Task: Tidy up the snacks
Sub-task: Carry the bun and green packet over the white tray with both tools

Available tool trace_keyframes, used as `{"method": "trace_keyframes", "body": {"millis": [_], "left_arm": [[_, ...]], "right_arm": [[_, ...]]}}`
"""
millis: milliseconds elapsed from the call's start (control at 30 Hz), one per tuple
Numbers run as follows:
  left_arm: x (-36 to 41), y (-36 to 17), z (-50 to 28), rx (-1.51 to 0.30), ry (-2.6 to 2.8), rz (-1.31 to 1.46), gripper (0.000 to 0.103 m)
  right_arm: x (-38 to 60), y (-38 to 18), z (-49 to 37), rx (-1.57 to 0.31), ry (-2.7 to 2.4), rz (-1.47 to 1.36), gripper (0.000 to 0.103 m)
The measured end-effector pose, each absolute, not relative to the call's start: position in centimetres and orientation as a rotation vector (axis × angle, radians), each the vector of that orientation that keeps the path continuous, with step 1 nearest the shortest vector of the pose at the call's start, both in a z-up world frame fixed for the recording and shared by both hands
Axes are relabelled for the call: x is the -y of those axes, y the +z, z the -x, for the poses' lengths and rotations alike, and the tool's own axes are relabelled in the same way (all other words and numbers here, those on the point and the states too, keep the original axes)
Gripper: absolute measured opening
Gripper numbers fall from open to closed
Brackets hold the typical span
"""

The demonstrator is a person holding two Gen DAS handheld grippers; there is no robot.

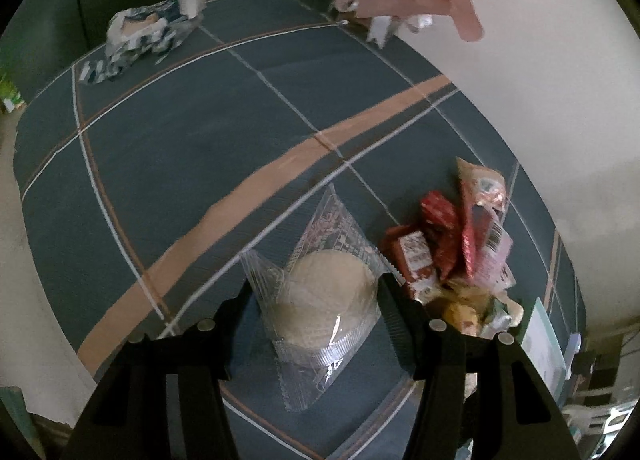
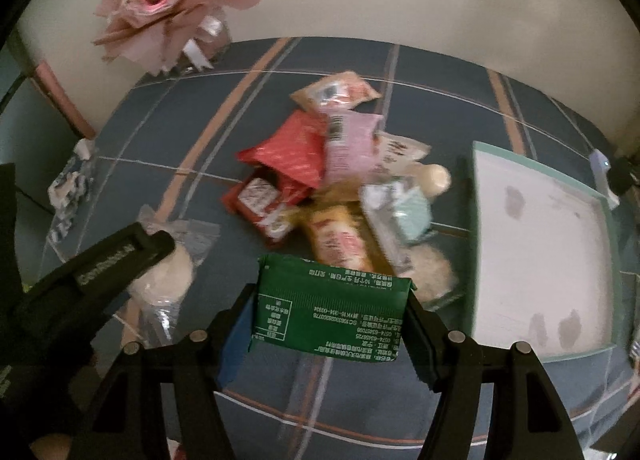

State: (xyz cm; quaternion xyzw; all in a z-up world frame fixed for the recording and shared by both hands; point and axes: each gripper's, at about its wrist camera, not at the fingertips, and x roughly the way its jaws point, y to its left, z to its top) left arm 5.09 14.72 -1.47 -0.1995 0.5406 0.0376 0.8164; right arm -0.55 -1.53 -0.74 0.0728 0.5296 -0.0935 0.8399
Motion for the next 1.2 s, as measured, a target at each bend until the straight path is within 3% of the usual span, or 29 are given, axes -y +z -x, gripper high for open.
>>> {"method": "trace_keyframes", "body": {"millis": [1200], "left_arm": [[7.5,1.5,0.3,-1.129,-0.46,0.058,0.06]], "right_arm": [[28.2,1.3,12.3,-1.02,-0.704,-0.649,0.07]]}}
